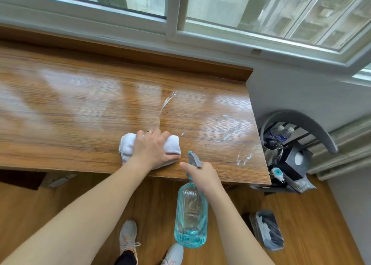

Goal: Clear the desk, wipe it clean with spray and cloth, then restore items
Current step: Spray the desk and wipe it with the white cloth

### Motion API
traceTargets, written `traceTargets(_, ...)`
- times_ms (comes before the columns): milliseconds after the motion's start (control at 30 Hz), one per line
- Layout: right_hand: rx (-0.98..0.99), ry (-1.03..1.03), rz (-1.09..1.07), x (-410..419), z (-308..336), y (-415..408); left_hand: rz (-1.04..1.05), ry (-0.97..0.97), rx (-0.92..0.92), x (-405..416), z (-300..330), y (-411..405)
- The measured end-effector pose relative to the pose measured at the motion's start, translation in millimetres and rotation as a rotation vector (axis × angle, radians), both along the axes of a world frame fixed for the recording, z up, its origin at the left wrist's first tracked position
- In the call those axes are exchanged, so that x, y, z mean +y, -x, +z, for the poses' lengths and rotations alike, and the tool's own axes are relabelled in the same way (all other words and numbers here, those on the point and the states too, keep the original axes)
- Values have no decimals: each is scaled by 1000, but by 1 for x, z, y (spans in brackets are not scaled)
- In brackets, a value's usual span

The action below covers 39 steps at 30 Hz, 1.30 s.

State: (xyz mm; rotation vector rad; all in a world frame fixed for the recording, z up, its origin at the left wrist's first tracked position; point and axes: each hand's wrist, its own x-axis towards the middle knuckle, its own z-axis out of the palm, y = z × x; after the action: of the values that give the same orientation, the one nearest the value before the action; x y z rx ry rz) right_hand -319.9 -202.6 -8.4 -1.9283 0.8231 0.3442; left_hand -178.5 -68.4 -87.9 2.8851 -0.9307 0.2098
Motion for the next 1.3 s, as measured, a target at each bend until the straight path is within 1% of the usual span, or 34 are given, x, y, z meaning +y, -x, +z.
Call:
traceTargets(167, -11, -14, 43, -7, 0, -3, -29, 54, -94, 7, -9, 23)
traceTargets(367, 20, -10, 64, -15, -3, -13, -77, 56, -121, 2, -12, 3)
traceTargets(500, 22, -18, 66, -18, -5, -19, -18, 45, -75, -12, -9, -21)
traceTargets(700, 4, -48, 3, -22, -5, -27, -3, 16, -38, -24, -2, -52)
traceTargets(1000, 17, 0, -25, -23, -3, -40, -24, 122, -123, -3, -6, -35)
traceTargets(1100, -5, -17, -25, -23, 0, -46, -29, 113, -129, 2, -7, -28)
traceTargets(1300, 30, -11, -4, -26, 0, -55, -1, 90, -119, -1, -9, -13)
